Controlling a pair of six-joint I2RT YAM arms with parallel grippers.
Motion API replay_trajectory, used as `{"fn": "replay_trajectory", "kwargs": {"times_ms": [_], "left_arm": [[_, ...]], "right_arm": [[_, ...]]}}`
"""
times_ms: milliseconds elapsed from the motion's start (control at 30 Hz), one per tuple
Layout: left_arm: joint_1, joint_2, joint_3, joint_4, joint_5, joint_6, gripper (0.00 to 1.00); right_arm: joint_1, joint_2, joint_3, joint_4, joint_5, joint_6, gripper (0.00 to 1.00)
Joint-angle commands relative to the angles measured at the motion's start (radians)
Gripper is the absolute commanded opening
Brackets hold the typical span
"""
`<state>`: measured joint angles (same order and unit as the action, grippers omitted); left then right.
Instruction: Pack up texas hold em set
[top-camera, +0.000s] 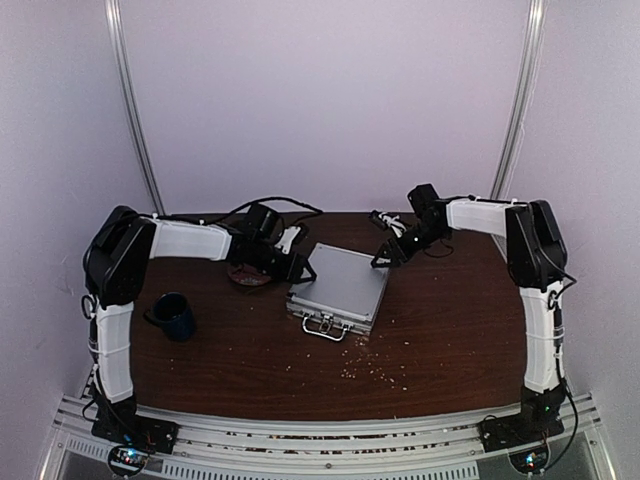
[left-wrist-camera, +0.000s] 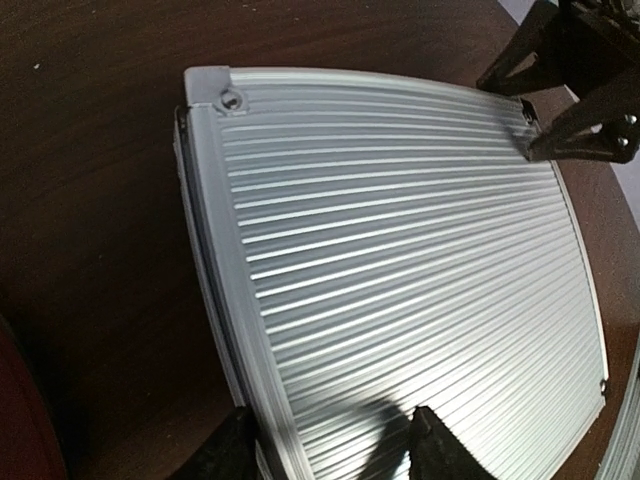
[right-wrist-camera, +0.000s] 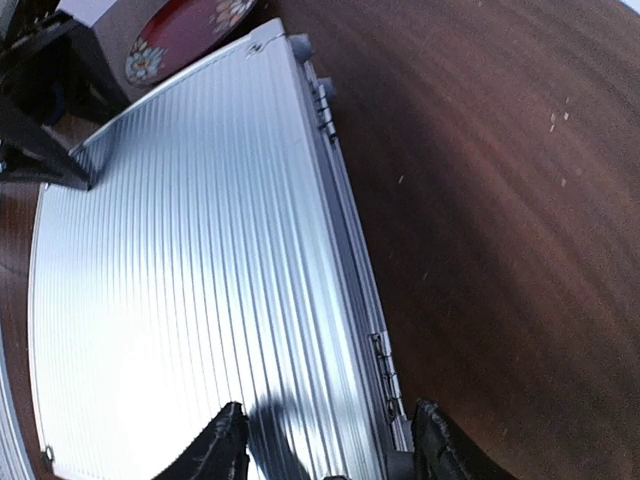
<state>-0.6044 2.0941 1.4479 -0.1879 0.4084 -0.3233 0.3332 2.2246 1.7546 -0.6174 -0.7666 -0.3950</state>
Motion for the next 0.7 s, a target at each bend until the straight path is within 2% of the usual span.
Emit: {"fn": "replay_trajectory", "kwargs": {"times_ms": [0,133,300,433,667], "left_arm": [[-0.076,0.04,-0.018,0.107,0.078,0.037,0.52],[-0.102,0.035,-0.042,0.125,0.083,0.037,0.52],[-0.106,0.02,-0.088,0.166,0.076,0.026,0.51],[-0.107,-0.004,-0.09,0.159,0.031,0.028,0.52],[-0.104,-0.17,-0.128,0.127,-0.129,0.057,0.59]], "right_arm": [[0.087,-0.139,-0.182,-0.166,-0.087,-0.08,0.54],[0.101,-0.245,-0.341,-0.161,-0.074,-0.081,0.54],[0.1,-0.338,-0.462,-0.128,-0.022,-0.074,0.55],[0.1,-0.364,-0.474,-0.145,0.015,-0.081,0.56],[0.079,-0.391,-0.426,-0.187,0.11,-0.076,0.57]]}}
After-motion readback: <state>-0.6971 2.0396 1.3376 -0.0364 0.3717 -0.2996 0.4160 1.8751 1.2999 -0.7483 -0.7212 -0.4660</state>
